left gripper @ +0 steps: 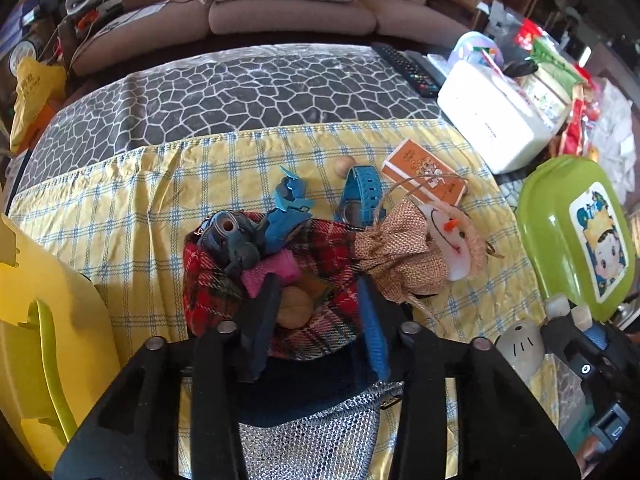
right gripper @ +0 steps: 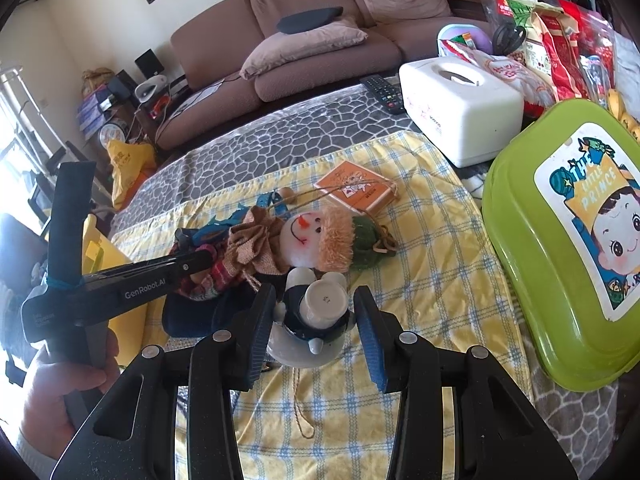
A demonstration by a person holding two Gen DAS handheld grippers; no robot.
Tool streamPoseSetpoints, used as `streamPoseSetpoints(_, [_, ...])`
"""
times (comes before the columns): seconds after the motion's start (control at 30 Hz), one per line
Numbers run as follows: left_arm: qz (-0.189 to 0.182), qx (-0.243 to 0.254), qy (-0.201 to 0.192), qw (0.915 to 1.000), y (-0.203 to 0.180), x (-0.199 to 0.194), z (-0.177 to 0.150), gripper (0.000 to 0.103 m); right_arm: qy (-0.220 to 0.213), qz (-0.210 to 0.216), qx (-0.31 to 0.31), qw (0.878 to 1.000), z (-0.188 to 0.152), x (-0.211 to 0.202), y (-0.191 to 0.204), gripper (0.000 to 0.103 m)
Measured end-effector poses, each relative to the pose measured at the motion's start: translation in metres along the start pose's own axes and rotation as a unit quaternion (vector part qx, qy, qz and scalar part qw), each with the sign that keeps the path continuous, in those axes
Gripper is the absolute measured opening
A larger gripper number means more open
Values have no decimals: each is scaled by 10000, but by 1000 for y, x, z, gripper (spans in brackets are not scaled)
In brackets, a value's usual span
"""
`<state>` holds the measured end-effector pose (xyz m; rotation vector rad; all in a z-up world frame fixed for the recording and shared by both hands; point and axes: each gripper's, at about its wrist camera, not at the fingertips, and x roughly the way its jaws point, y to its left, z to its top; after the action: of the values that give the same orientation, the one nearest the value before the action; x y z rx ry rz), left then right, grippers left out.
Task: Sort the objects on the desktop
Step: 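Lift the figurine with the right gripper while the left gripper grasps the round wooden ball, then carry the figurine and wooden ball over the yellow tub and release both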
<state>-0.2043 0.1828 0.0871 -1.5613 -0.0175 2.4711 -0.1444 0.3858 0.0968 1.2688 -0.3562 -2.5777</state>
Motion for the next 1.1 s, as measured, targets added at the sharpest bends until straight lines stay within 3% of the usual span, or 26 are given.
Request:
streamPoseSetpoints(0.07, [92, -5, 91, 9999, -5, 0, 0, 55, -8, 11, 2, 10000, -1, -1, 0, 41])
streamPoseSetpoints(0.2, [115, -154, 27, 9998, 2, -11, -4, 55, -31, 33, 38, 10000, 0, -2, -1, 41])
streamPoseSetpoints(0.37, [245, -225, 170, 9993, 13, 0, -8, 40, -47, 49, 58, 10000, 1, -4, -3, 41])
streamPoseSetpoints(0.67, [505, -157, 265, 9982, 5, 23, 0, 39, -71, 44, 97, 9999, 2, -6, -6, 41])
streamPoseSetpoints(0.7, [479, -159, 272, 9984, 6, 24, 1, 36, -67, 42, 99, 9999, 2, -6, -6, 41])
streamPoseSetpoints(0.77, [358, -175, 252, 9989, 8, 24, 1, 21, -68, 47, 80, 9999, 2, -6, -6, 41])
streamPoseSetpoints(0.93, [223, -210, 90, 9995, 12, 9, -7, 21, -112, 86, 39, 9999, 4, -8, -3, 41])
streamPoseSetpoints(1.1, [-280, -238, -156, 9992, 15, -28, -14, 21, -323, 255, 6, 9992, 11, -20, 10, 41])
